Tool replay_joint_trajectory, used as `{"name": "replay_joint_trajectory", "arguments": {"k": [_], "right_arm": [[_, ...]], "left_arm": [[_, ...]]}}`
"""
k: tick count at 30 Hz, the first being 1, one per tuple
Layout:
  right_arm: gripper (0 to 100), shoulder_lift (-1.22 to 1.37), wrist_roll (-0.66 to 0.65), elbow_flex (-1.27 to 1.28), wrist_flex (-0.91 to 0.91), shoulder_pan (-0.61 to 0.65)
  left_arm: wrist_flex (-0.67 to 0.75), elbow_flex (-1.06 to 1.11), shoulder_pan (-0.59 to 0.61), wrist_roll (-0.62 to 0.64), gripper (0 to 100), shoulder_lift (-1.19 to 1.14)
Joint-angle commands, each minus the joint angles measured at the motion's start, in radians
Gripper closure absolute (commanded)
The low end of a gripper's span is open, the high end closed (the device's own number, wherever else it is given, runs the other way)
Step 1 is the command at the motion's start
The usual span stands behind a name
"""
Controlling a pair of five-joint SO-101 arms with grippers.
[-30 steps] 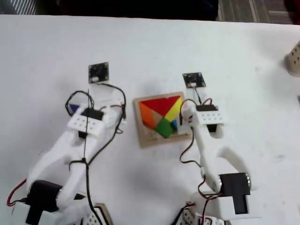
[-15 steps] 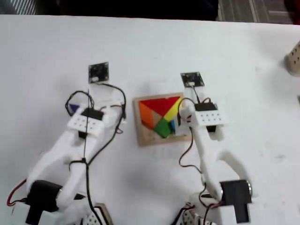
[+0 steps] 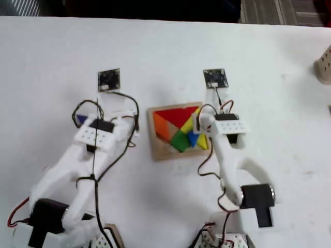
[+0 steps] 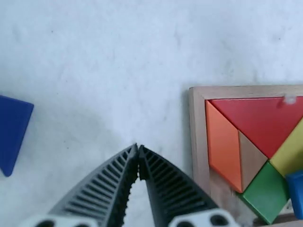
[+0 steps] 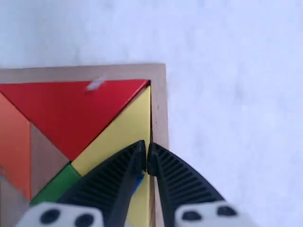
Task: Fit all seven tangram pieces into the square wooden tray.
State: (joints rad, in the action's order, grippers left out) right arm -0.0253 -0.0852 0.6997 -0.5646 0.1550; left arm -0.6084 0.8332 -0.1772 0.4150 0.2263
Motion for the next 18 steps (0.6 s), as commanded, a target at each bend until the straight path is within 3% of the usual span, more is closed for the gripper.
{"name": "replay_joint_trajectory", "arguments": {"k": [1,10,18], "right_arm": [[98.1,0.010,-0.103,-0.046,0.030,-0.005],[98.1,-0.036,-0.181,-0.043,-0.189,-0.010],[98.1,-0.068,-0.189,-0.038,-0.268,-0.013]], "left_arm": [[0.029,-0.009,0.012,-0.011,98,0.042],[0.029,-0.008,0.012,-0.012,98,0.042],[0.029,-0.008,0.012,-0.012,98,0.042]]}}
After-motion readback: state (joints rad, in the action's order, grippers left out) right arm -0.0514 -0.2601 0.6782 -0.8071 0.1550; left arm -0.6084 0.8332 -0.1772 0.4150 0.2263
